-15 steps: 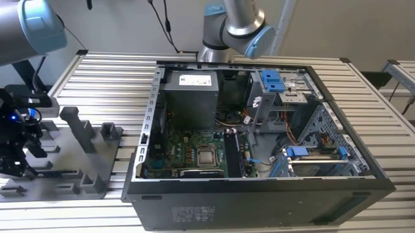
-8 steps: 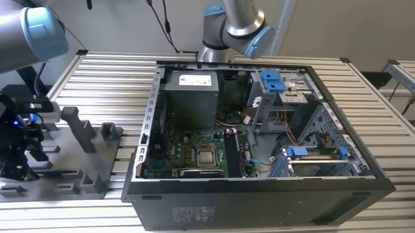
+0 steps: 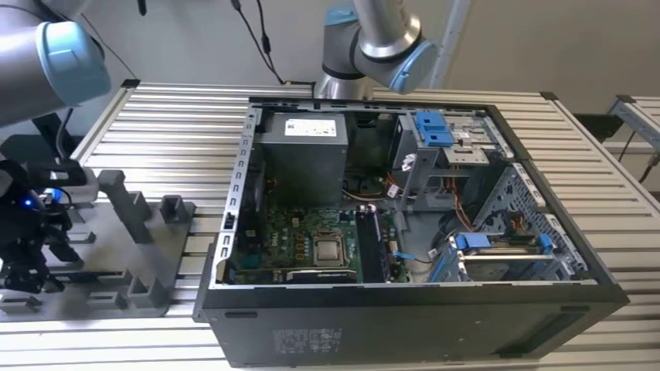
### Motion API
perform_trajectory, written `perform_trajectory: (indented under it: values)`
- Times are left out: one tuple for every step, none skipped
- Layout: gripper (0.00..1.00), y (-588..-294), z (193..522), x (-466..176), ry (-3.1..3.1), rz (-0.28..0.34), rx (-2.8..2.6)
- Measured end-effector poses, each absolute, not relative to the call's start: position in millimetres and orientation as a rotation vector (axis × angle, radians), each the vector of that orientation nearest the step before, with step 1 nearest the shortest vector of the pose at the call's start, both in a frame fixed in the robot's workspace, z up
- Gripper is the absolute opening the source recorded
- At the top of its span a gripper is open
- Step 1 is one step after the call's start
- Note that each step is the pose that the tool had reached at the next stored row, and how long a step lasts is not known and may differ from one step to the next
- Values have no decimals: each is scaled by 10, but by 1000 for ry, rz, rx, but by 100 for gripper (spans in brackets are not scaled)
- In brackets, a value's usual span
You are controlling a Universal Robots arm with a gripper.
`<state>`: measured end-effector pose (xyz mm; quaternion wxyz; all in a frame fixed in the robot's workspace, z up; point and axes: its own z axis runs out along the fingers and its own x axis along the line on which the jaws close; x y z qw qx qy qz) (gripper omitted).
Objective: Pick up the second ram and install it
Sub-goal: 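Pick up the second ram and move it above second insertion slot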
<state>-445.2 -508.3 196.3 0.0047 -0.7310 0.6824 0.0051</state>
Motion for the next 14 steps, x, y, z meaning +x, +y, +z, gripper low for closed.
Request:
perform_trajectory:
  values:
    - [54, -5083, 1962, -4452, 2137, 16, -2290]
    - [54, -5083, 1958, -4452, 2137, 16, -2290]
    - [54, -5083, 1956, -4452, 2137, 16, -2289]
    - [54, -5083, 1956, -4452, 2137, 16, -2290]
    - [54, -5083, 1955, -4452, 2137, 16, -2290]
    - [54, -5083, 1954, -4452, 2137, 16, -2290]
    - [54, -5083, 1953, -4452, 2137, 16, -2289]
    - [54, -5083, 1953, -4452, 2137, 16, -2289]
    - [54, -5083, 1952, -4452, 2137, 16, -2290]
    - [52, -5083, 1952, -4452, 2137, 16, -2290]
    - [45, -5083, 1951, -4452, 2137, 16, -2290]
    - [45, -5083, 1950, -4452, 2137, 16, -2290]
    - [39, -5083, 1949, -4452, 2137, 16, -2289]
    - [33, -5083, 1949, -4452, 2137, 16, -2289]
